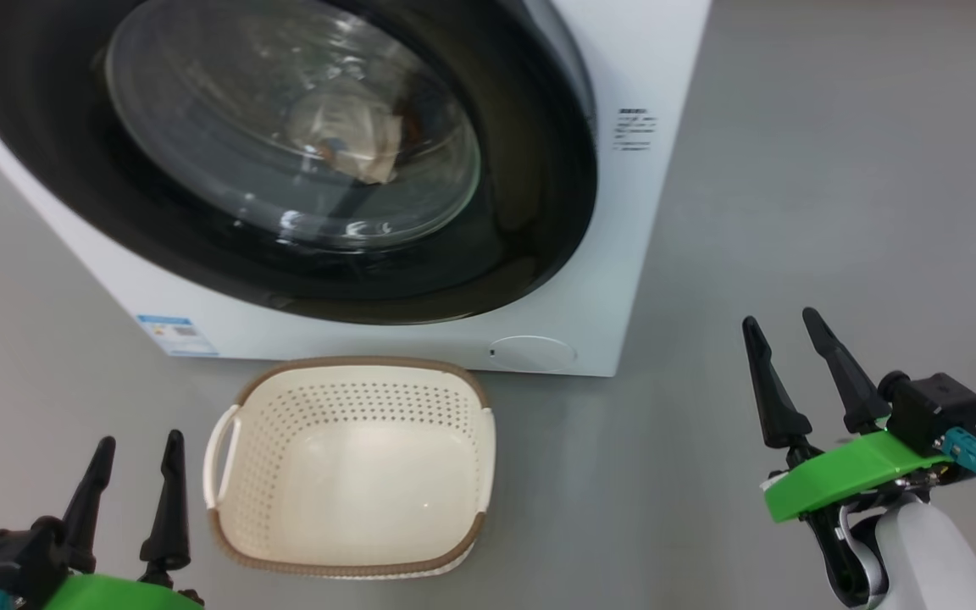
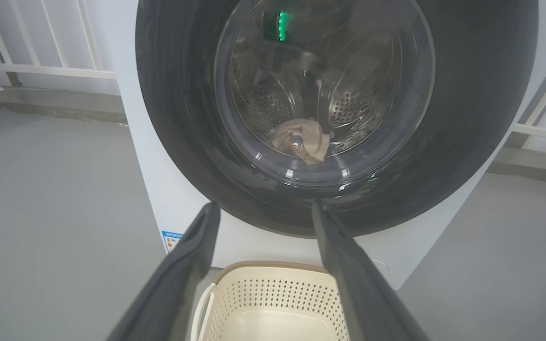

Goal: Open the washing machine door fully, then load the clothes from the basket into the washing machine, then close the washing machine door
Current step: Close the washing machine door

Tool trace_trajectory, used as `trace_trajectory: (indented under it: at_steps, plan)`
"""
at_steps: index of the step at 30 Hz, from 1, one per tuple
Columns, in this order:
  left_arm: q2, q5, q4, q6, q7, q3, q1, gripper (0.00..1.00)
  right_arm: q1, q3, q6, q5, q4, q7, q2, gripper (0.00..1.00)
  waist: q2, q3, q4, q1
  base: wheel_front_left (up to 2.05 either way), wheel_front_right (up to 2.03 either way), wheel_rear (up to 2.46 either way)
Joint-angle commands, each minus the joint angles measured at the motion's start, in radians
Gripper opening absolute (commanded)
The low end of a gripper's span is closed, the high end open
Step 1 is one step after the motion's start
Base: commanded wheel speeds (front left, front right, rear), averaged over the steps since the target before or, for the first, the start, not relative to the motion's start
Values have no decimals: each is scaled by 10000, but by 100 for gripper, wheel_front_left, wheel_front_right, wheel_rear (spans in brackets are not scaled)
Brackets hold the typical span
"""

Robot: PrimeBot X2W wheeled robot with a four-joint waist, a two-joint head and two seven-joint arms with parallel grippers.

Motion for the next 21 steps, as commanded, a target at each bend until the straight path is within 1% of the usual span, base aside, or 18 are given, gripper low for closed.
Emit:
trace_trajectory:
  at_steps: [1, 12, 21]
  plan:
    - [286, -4, -233, -16, -65, 404, -40, 100, 82, 198, 10, 77, -276, -48, 32, 100, 0, -147, -428, 0, 0, 0, 0]
    - [466, -10, -103, -16, -65, 573, 77, 100, 740, -114, 10, 92, -378, -48, 5, 100, 0, -290, -1487, 0, 0, 0, 0]
    - [543, 17, -74, -16, -65, 786, 240, 100, 1179, -260, 10, 136, -453, -48, -72, 100, 0, -470, -1882, 0, 0, 0, 0]
